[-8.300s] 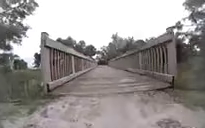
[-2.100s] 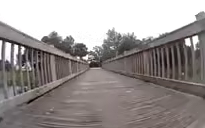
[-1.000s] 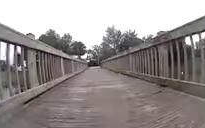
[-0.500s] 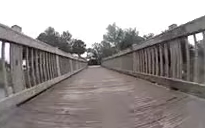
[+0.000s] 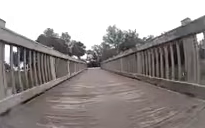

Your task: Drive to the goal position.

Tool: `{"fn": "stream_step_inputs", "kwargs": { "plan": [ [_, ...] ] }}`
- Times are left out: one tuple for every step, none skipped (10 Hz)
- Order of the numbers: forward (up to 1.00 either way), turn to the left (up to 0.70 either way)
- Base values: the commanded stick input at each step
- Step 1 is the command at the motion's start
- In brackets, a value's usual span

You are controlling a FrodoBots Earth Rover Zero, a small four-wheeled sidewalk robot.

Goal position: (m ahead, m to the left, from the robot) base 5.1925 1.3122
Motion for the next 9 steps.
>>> {"fn": "stream_step_inputs", "kwargs": {
  "plan": [
    [0.7,0.0],
    [0.7,0.0],
    [0.7,0.0],
    [0.7,0.0],
    [0.7,0.0],
    [0.7,0.0],
    [0.7,0.0],
    [0.7,0.0],
    [0.7,0.0]
  ]
}}
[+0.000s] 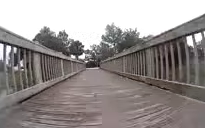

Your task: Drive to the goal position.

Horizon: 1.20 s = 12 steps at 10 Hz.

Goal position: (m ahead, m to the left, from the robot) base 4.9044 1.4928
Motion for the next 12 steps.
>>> {"fn": "stream_step_inputs", "kwargs": {
  "plan": [
    [0.7,0.0],
    [0.7,0.0],
    [0.7,0.0],
    [0.7,0.0],
    [0.7,0.0],
    [0.7,0.0],
    [0.7,0.0],
    [0.7,0.0],
    [0.7,0.0],
    [0.7,0.0],
    [0.7,0.0],
    [0.7,0.0]
  ]
}}
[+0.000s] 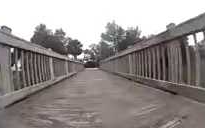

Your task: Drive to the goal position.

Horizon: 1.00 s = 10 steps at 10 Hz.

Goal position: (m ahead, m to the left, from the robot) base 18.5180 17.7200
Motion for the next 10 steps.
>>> {"fn": "stream_step_inputs", "kwargs": {
  "plan": [
    [0.7,0.0],
    [0.7,0.0],
    [0.7,0.0],
    [0.7,0.0],
    [0.7,0.0],
    [0.7,0.0],
    [0.7,0.0],
    [0.7,0.0],
    [0.7,0.0],
    [0.7,0.0]
  ]
}}
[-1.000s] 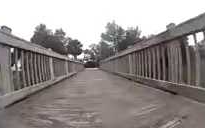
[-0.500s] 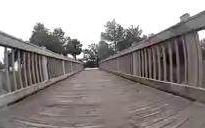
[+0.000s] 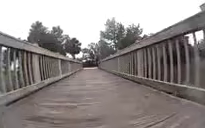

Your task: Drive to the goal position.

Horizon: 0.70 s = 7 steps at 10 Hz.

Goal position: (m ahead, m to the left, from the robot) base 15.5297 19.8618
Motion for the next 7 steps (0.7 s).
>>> {"fn": "stream_step_inputs", "kwargs": {
  "plan": [
    [0.7,0.0],
    [0.7,0.0],
    [0.7,0.0],
    [0.7,0.0],
    [0.7,0.0],
    [0.7,0.0],
    [0.7,0.0]
  ]
}}
